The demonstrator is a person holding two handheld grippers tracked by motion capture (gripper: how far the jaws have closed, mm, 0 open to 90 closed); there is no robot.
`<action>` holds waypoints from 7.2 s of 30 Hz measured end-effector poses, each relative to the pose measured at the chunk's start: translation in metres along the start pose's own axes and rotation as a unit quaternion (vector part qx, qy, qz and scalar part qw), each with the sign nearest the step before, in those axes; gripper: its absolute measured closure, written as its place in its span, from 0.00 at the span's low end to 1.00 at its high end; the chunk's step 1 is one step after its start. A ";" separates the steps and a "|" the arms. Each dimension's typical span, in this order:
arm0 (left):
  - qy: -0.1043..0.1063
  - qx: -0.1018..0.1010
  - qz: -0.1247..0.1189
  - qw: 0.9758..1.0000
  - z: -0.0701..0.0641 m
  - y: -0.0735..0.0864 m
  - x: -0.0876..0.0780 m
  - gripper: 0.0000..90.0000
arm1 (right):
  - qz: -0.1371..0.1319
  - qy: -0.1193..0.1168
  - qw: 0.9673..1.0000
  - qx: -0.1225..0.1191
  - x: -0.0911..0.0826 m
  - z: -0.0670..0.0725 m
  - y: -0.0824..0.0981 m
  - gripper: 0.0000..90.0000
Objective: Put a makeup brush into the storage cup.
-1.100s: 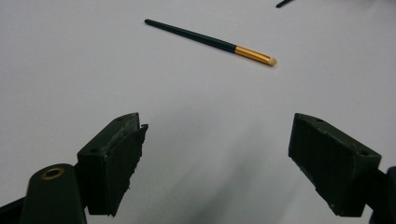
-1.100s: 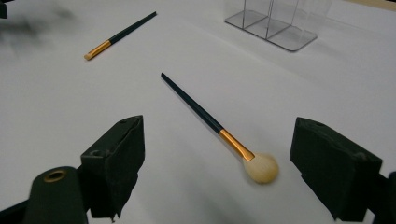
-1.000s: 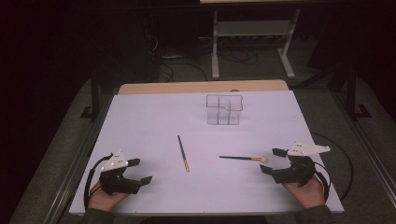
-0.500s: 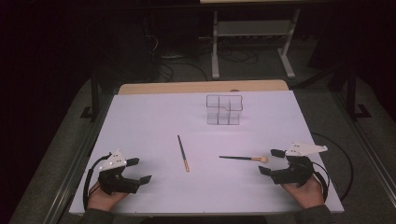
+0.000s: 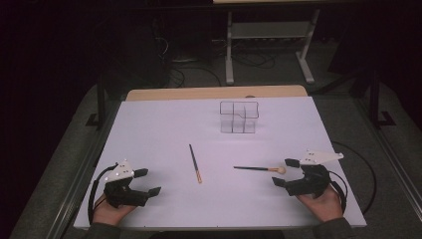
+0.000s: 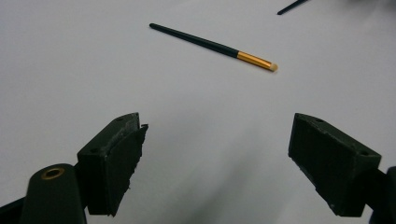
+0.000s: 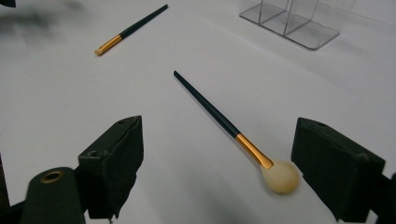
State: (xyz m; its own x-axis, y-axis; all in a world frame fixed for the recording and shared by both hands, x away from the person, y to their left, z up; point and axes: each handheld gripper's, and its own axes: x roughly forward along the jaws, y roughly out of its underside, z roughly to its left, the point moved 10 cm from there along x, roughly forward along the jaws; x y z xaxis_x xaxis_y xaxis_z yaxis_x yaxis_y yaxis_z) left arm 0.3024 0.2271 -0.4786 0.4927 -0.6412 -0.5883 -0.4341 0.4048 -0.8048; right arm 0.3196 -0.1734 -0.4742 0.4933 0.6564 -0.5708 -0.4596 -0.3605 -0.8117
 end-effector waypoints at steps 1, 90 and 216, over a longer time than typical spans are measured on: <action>0.000 0.000 0.000 1.000 0.000 0.000 0.000 0.19 | 0.000 0.000 1.000 0.000 0.000 0.000 0.000 0.17; 0.001 0.003 0.002 1.000 -0.009 -0.015 0.009 0.19 | 0.038 -0.018 0.999 -0.019 0.019 0.018 -0.024 0.17; -0.002 0.012 -0.008 1.000 -0.009 -0.017 -0.001 0.19 | 0.270 -0.054 0.961 -0.029 0.214 0.117 -0.096 0.64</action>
State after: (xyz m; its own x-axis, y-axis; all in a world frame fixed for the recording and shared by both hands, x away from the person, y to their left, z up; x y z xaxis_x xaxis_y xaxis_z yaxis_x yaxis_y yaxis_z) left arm 0.3024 0.2149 -0.4637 0.5029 -0.6446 -0.5759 -0.4078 0.4105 -0.8156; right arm 0.3821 0.0791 -0.5041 0.1131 0.4274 -0.8969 -0.5827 -0.7027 -0.4083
